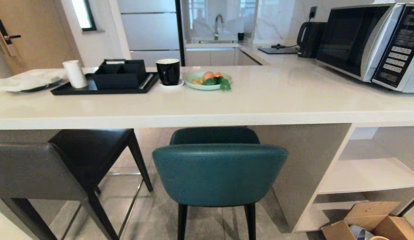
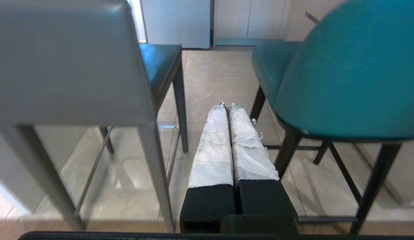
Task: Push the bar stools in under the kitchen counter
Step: Pull the blue chair out from under the dining table
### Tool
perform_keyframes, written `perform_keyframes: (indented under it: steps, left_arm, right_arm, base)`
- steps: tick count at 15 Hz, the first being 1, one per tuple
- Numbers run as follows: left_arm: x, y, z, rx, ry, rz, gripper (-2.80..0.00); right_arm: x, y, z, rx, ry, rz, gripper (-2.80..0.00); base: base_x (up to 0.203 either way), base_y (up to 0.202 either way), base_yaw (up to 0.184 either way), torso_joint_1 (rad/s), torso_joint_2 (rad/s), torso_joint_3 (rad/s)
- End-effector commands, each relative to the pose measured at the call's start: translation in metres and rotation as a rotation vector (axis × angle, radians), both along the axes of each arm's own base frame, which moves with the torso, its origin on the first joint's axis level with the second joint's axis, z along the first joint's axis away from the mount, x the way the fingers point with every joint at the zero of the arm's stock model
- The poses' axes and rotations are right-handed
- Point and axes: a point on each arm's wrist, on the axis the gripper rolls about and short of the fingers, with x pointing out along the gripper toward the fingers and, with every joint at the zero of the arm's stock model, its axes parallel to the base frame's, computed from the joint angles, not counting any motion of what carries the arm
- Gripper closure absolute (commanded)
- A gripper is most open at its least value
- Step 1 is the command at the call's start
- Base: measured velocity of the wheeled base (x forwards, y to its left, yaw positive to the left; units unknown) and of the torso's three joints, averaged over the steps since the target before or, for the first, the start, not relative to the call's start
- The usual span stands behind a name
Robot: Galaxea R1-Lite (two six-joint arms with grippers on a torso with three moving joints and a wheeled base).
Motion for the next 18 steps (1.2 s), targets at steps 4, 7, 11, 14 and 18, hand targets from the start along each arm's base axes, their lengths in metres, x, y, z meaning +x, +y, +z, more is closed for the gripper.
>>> perform_keyframes:
  steps: [4,7,11,14,18]
  left_arm:
    - [0.0023,0.0,-0.0075,0.0,0.027,0.0,0.0]
    - [0.0023,0.0,-0.0075,0.0,0.027,0.0,0.0]
    - [0.0023,0.0,-0.0075,0.0,0.028,0.0,0.0]
    - [0.0023,0.0,-0.0075,0.0,0.027,0.0,0.0]
    - [0.0023,0.0,-0.0075,0.0,0.027,0.0,0.0]
  right_arm:
    - [0.0002,0.0,-0.0004,0.0,0.003,0.0,0.0]
    - [0.0001,0.0,0.0,0.0,0.002,0.0,0.0]
    - [0.0002,0.0,-0.0004,0.0,0.003,0.0,0.0]
    - [0.0002,0.0,-0.0004,0.0,0.003,0.0,0.0]
    - [0.0002,0.0,-0.0004,0.0,0.003,0.0,0.0]
  base:
    - [0.161,0.0,0.001,0.007,0.0,0.002]
    - [0.0,0.0,0.0,0.0,0.0,0.0]
    - [0.0,0.0,0.0,-0.056,0.15,0.092]
    - [0.0,0.0,0.0,-0.149,0.42,0.269]
    - [0.0,0.0,0.0,-0.137,0.44,0.301]
